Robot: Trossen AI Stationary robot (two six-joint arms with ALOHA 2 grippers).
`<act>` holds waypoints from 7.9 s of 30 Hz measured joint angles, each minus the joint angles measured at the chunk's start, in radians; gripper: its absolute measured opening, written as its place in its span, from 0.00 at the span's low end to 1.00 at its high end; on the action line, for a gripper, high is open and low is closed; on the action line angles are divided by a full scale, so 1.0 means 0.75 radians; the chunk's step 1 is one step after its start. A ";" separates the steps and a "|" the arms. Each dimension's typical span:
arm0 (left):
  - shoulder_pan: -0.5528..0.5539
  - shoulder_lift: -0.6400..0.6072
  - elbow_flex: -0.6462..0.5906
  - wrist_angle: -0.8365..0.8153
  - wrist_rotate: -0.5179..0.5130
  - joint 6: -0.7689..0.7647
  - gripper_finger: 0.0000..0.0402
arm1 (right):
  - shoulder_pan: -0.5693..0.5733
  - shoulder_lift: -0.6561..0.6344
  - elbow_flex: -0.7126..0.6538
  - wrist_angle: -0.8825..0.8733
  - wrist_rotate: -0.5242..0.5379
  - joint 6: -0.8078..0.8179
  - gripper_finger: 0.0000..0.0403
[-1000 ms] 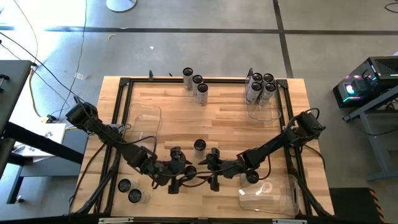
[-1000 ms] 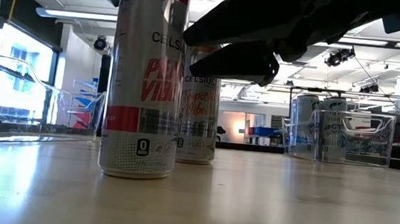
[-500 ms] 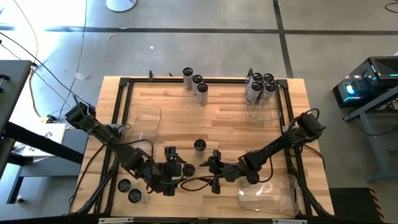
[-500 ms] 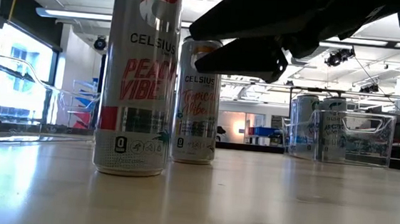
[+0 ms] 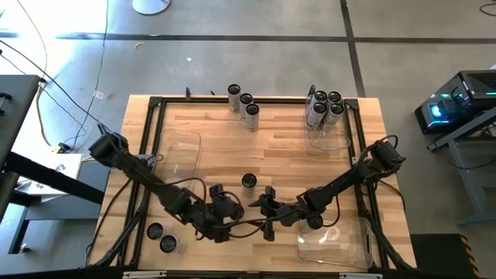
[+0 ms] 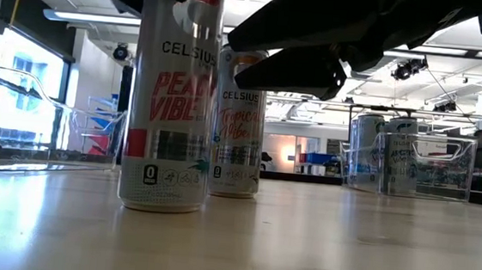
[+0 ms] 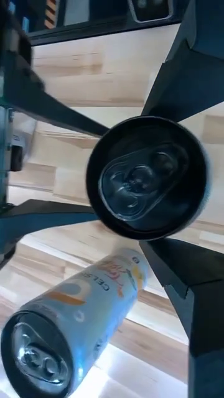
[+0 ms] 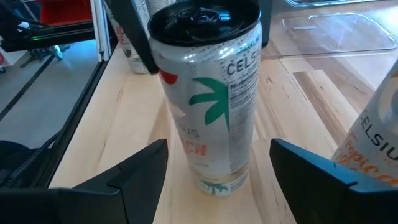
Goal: Sort soda cans
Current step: Put the white-pink soda can into the middle transparent bin
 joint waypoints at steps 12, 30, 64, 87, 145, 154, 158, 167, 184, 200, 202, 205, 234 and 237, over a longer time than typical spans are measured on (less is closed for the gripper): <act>0.037 0.017 0.000 0.073 0.012 0.023 0.69 | 0.000 0.000 0.000 0.000 -0.001 0.000 0.69; -0.055 -0.250 0.272 -0.700 -0.014 -0.138 0.61 | 0.001 0.000 0.000 -0.001 -0.004 0.000 0.69; 0.472 -1.368 -0.552 -1.033 -0.266 -0.261 0.61 | -0.029 0.000 0.000 -0.004 -0.001 0.007 0.69; 1.132 -1.328 -0.705 -0.522 0.427 0.432 0.61 | -0.052 0.000 0.000 0.005 -0.004 0.011 0.69; 1.188 -1.041 -0.703 -0.244 0.439 0.466 0.74 | -0.051 0.000 0.000 -0.006 -0.001 0.095 0.69; 1.188 -1.062 -0.700 -0.256 0.433 0.463 0.76 | -0.051 0.000 0.000 -0.006 -0.002 0.095 0.69; 1.187 -1.099 -0.645 -0.285 0.398 0.465 0.76 | -0.051 0.000 0.000 -0.006 -0.003 0.095 0.69; 1.099 -1.159 -0.490 -0.427 0.309 0.439 0.76 | -0.051 0.000 0.000 -0.006 -0.003 0.095 0.69; 0.227 -0.887 -0.222 -0.642 0.326 0.017 0.66 | -0.052 0.000 0.000 -0.001 -0.001 0.094 0.69; -0.296 0.003 0.254 -0.805 0.436 0.281 0.62 | -0.055 0.000 0.000 0.001 -0.001 0.019 0.69; -0.266 0.051 0.289 -0.843 0.440 0.277 0.62 | -0.063 0.000 0.000 0.003 -0.001 -0.003 0.69; -0.215 0.081 0.346 -0.851 0.437 0.245 0.63 | -0.088 0.000 0.000 0.005 -0.014 -0.041 0.69; -0.327 0.072 0.643 -0.996 0.816 -0.860 0.64 | -0.219 0.000 0.000 0.028 -0.153 -0.278 0.69; -0.341 0.073 0.642 -1.043 0.823 -0.930 0.64 | -0.222 0.000 -0.001 0.062 -0.153 -0.280 0.69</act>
